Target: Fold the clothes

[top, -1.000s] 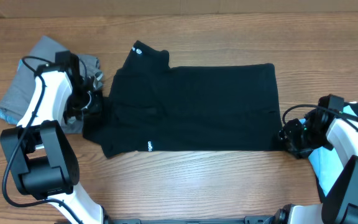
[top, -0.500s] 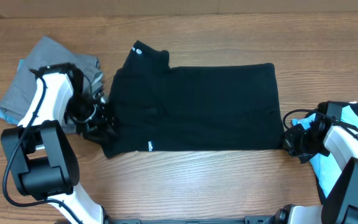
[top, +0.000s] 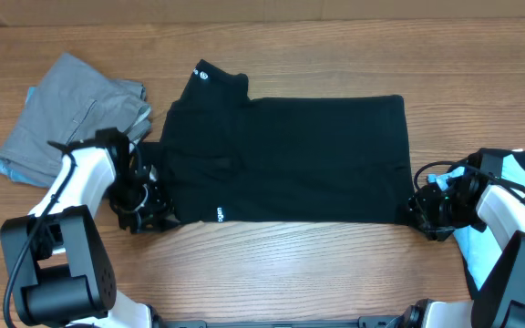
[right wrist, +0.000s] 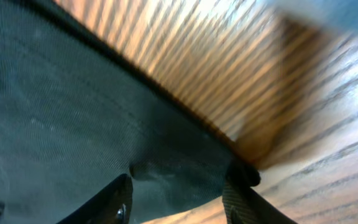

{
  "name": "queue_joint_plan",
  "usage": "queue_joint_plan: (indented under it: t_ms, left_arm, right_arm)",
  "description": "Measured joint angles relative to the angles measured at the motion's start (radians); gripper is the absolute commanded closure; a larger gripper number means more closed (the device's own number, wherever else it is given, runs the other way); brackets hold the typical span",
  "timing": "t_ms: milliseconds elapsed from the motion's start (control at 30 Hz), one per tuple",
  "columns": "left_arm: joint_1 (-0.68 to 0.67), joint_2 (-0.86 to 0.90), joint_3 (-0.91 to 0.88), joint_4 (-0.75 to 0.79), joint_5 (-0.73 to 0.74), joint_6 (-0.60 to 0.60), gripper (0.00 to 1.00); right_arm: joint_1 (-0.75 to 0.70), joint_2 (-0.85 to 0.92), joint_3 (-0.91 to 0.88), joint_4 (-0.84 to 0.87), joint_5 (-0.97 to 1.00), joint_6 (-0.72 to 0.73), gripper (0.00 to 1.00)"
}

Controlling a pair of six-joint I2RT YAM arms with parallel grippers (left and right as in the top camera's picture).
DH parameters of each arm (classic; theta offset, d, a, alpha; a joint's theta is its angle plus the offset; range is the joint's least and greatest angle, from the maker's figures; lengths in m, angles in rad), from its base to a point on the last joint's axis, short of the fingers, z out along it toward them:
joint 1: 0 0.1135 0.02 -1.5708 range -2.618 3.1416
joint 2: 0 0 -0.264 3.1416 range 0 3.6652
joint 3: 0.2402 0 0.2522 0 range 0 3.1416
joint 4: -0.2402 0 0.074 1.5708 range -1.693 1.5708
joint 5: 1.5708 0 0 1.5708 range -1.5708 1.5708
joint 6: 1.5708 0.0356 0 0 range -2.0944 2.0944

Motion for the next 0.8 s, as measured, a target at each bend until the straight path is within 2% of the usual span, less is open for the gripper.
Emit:
queue_joint_plan:
  t_ms: [100, 167, 267, 433, 600, 667, 800]
  left_arm:
    - [0.0, 0.0, -0.074, 0.079, -0.011, -0.061, 0.81]
    - [0.0, 0.0, -0.108, 0.109, -0.023, -0.095, 0.85]
    - [0.0, -0.011, -0.119, 0.132, -0.044, -0.136, 0.87]
    - [0.0, -0.015, -0.118, 0.162, -0.064, -0.147, 0.91]
    - [0.002, -0.015, -0.087, 0.139, -0.127, -0.147, 0.96]
    - [0.013, -0.014, -0.054, 0.096, -0.16, -0.146, 0.96]
    - [0.055, -0.014, 0.031, 0.001, -0.219, -0.142, 0.96]
  right_arm:
    - [0.0, 0.0, -0.003, -0.005, -0.01, -0.01, 0.5]
    - [0.0, 0.0, -0.004, -0.003, -0.011, -0.014, 0.54]
    - [0.0, 0.0, -0.015, 0.031, -0.01, -0.016, 0.62]
    - [0.0, -0.018, -0.063, 0.141, -0.008, 0.015, 0.96]
    - [-0.004, -0.023, -0.074, 0.162, -0.004, 0.033, 0.96]
    - [-0.002, -0.02, -0.054, 0.102, 0.021, 0.032, 0.96]
    - [0.0, -0.004, 0.015, -0.124, 0.139, 0.034, 0.96]
